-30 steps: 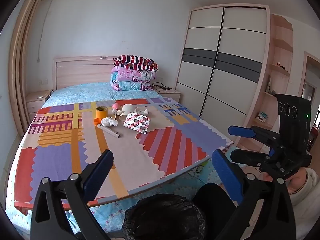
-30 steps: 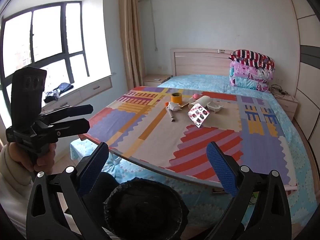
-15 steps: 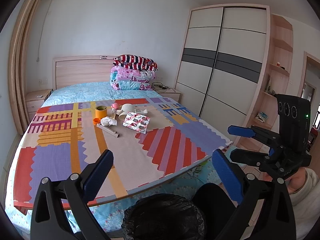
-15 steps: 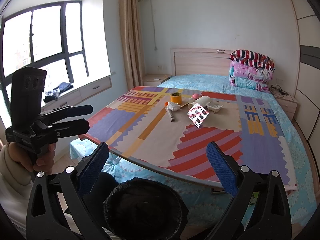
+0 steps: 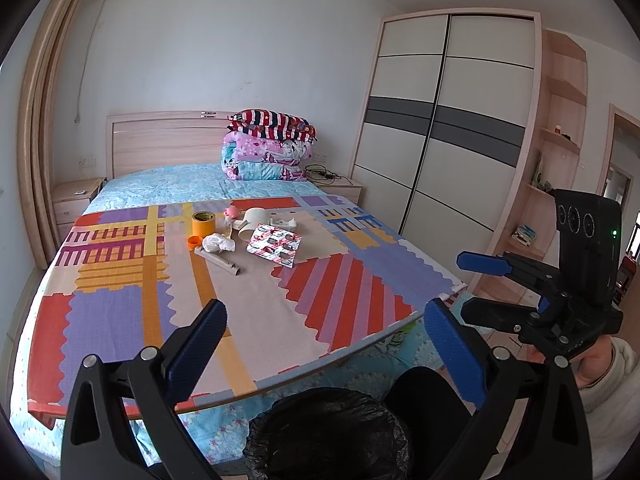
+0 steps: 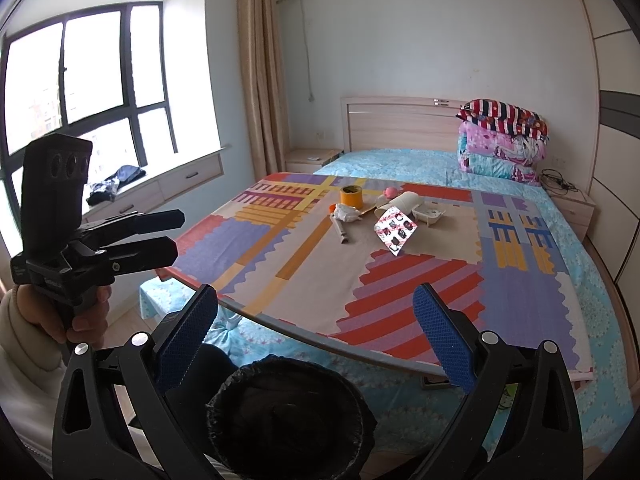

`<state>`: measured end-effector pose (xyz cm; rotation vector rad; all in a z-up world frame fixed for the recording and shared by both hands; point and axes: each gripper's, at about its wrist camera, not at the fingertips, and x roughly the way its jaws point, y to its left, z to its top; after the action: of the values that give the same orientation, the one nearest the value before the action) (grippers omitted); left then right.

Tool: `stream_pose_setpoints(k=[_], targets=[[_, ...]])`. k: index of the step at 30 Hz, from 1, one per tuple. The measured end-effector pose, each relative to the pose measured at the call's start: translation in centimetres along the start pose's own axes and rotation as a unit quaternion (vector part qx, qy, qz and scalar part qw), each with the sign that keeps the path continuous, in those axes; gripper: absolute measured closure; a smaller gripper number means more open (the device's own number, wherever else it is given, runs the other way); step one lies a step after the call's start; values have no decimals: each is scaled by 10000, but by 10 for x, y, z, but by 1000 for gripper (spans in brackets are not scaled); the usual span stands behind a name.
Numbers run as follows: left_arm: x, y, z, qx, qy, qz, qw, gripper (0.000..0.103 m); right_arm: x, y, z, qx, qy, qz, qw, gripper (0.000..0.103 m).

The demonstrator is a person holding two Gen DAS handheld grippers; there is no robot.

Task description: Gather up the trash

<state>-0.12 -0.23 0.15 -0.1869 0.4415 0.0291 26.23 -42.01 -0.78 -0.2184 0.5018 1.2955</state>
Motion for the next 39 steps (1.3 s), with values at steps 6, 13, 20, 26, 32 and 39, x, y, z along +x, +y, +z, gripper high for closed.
stream_pose_setpoints(k=[6, 13, 20, 26, 32, 39], targets=[[0, 0, 0, -17, 2, 0, 10000, 8, 0, 0, 0, 0, -3, -1, 10000, 4], [0, 1, 0, -69, 20, 5, 10000, 8, -1, 0, 0, 5, -5, -7, 10000, 4], [1, 3, 0, -90, 46, 9, 9999, 8, -1, -1, 0, 2, 0, -6, 10000, 4], [1, 3, 0, -95, 42, 5, 9999, 8, -1, -1, 0, 4, -3, -5, 10000, 4], [2, 6, 0, -145, 59, 24, 9999, 8, -1, -1, 0, 26, 6, -5, 10000, 4], [10, 11, 4, -155, 112, 142, 9997, 8, 5, -8, 1, 92, 58, -14, 9999, 4]])
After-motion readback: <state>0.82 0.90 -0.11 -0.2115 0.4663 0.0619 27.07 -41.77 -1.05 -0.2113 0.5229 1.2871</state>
